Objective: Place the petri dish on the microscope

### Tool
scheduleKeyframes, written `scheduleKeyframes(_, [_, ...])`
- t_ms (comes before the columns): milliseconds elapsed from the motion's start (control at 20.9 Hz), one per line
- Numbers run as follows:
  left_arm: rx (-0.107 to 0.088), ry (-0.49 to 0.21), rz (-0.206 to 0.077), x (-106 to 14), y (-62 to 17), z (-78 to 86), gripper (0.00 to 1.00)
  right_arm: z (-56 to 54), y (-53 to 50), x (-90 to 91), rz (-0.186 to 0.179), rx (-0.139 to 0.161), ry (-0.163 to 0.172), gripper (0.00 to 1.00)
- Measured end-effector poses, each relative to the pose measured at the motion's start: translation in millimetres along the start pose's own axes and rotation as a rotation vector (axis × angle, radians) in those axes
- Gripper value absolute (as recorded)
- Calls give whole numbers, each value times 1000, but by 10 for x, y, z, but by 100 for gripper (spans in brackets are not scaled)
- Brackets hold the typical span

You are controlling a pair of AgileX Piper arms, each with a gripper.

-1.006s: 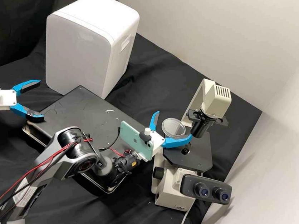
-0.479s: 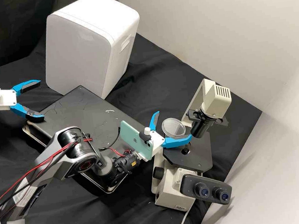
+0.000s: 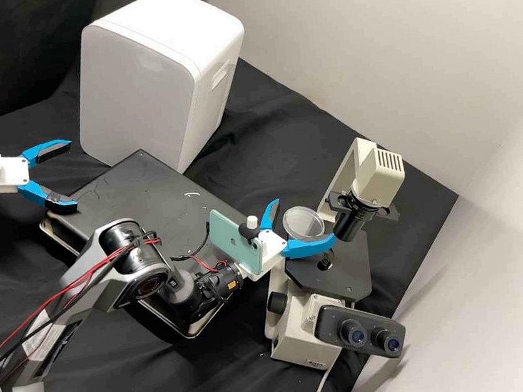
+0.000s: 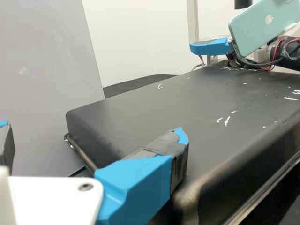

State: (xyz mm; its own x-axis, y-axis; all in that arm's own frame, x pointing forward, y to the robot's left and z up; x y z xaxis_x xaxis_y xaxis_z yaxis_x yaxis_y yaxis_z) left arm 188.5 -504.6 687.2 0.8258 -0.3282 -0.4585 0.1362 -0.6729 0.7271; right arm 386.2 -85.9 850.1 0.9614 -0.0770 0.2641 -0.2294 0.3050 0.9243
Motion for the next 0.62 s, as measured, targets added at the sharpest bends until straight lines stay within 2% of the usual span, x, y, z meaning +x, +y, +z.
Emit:
scheduleKeyframes(575, [0,0,0,0,0,0,100,6,0,-13,0,2,-8,100])
scheduleKeyframes(623, [0,0,0,0,0,0,100,2,7,-18,1,10,-7,100])
